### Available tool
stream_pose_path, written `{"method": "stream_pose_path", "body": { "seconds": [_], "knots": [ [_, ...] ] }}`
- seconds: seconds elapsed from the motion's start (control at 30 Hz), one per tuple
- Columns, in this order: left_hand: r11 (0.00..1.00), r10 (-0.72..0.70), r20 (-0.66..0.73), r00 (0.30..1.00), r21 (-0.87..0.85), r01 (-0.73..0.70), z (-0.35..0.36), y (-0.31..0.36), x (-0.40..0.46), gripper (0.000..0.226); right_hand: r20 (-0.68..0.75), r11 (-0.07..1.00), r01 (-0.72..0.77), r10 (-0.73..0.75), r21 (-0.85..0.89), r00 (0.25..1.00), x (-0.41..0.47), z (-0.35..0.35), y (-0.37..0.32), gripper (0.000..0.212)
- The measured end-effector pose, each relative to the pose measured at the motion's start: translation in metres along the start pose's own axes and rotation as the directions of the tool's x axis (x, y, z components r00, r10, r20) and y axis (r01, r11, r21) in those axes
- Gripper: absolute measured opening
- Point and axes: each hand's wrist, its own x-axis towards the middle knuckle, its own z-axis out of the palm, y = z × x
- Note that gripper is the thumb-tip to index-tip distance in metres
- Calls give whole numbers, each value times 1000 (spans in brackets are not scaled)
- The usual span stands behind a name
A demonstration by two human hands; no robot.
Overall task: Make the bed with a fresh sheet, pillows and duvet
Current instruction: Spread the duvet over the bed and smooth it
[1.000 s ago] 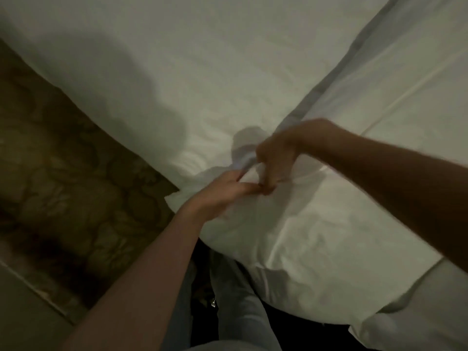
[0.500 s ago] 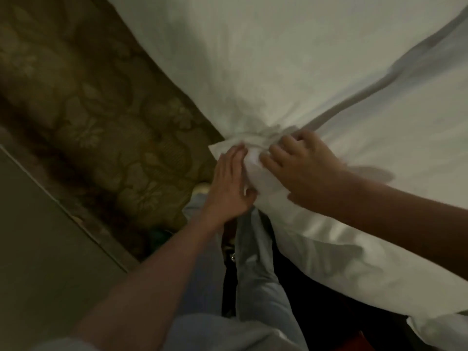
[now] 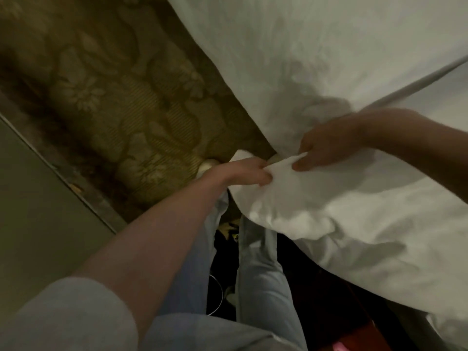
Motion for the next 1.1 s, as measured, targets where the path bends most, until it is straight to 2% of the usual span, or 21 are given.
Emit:
{"method": "stream_pose_path", "body": {
  "seconds": [0.07,0.13,0.2,0.27,0.37,0.43,0.47,0.5,0.53,0.57,0.6,0.63,0.67,0.7,0.77,0.83,0.87,0.9,0.97,1.03,1.1],
  "knots": [
    [984,49,-5,999,171,-47,-1,-10,8,62,10,1000,2,-2,-10,1000,6,3,2,51],
    [914,43,39,998,403,-55,-4,-21,19,75,-7,1000,-7,7,30,1000,11,3,0,53],
    [851,32,69,997,522,-64,-8,-25,30,86,-16,999,-13,13,31,1000,17,1,1,52],
    [900,31,104,994,430,-73,-9,-23,44,73,-49,1000,-17,18,17,999,23,2,3,53],
    [977,-36,121,992,212,9,-2,-22,61,47,-114,998,-55,49,-43,992,28,5,2,51],
    [984,-82,139,987,167,59,5,-23,70,40,-229,988,-99,69,-122,971,27,15,2,44],
    [980,-92,144,985,187,64,5,-22,74,38,-343,981,-132,76,-144,936,26,25,3,38],
    [976,-97,138,986,209,66,5,-23,76,35,-517,980,-121,21,-160,856,26,34,4,32],
    [964,-101,118,988,257,68,4,-24,77,31,-725,983,-89,-58,-163,686,25,45,3,26],
    [953,-108,89,990,293,78,2,-26,76,27,-870,990,-40,-101,-137,483,24,55,2,21],
    [948,-113,44,993,305,94,-1,-29,74,23,-965,996,-6,-90,-94,247,23,67,2,19],
    [945,-95,-7,995,314,93,-7,-29,73,21,-1000,998,-51,-26,-26,12,24,81,1,18],
    [942,-59,-53,997,326,73,-12,-27,70,20,-985,988,-131,66,87,-158,25,94,4,20],
    [926,-21,-87,996,373,52,-17,-28,67,24,-943,949,-199,187,246,-277,30,108,5,24],
    [820,85,-94,992,572,-16,-25,-25,60,51,-795,801,-220,437,557,-421,45,131,1,36],
    [719,232,-62,971,683,-128,-33,-16,57,88,-710,703,-258,481,663,-515,61,139,2,42],
    [724,309,-58,949,661,-195,-35,-8,53,98,-702,673,-306,453,674,-550,73,139,3,41],
    [770,380,-54,924,572,-283,-33,-3,45,101,-696,667,-315,436,675,-570,81,139,1,38],
    [811,522,-56,851,343,-474,-38,12,41,84,-659,715,-246,380,655,-650,80,135,10,33],
    [756,576,49,816,348,-555,-31,21,36,69,-645,781,-170,350,602,-679,72,139,10,31],
    [718,571,74,818,439,-540,-24,21,33,64,-641,824,-108,343,557,-687,62,148,10,36]
  ]
}}
